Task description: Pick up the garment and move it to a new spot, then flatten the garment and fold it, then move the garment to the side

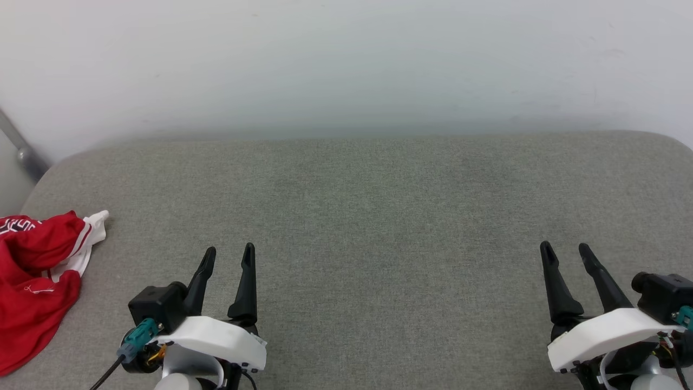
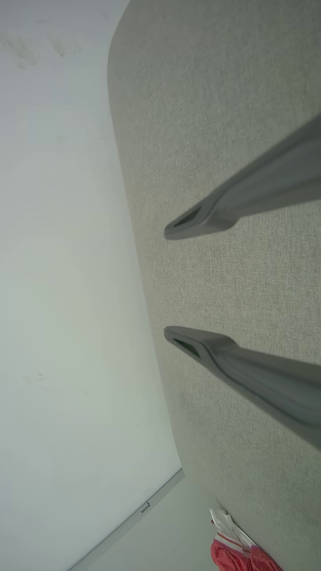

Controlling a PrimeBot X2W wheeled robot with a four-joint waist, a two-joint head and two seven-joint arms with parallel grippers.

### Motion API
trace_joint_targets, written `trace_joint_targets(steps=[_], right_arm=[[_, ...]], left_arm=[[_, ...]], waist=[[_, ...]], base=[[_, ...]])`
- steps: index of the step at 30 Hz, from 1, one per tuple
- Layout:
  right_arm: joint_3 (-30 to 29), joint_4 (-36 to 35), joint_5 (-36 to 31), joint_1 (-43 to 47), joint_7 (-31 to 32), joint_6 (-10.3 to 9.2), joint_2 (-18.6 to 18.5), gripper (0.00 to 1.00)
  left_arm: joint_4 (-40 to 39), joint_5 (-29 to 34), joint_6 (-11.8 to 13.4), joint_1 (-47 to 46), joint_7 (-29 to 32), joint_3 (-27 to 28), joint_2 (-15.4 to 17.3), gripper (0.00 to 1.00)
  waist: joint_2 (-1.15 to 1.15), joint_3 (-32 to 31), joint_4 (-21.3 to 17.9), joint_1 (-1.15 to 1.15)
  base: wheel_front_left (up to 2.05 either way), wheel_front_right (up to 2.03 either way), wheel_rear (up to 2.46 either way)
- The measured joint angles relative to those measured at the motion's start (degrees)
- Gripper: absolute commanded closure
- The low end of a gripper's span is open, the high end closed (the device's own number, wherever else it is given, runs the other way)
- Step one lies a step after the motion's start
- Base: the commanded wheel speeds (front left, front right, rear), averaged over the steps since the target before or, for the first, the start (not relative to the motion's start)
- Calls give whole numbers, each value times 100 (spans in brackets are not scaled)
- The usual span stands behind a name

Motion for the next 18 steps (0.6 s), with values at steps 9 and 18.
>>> trace_joint_targets(steps=[9,18], right_arm=[[-2,-110,-481,11,-27,0,9,0],[-27,-160,-879,11,-90,0,20,0]], left_arm=[[99,432,36,-4,-112,-73,16,0],[207,766,41,-34,-229,-110,9,0]], waist=[[0,-17,11,0],[0,-18,24,0]], base=[[0,0,0],[0,0,0]])
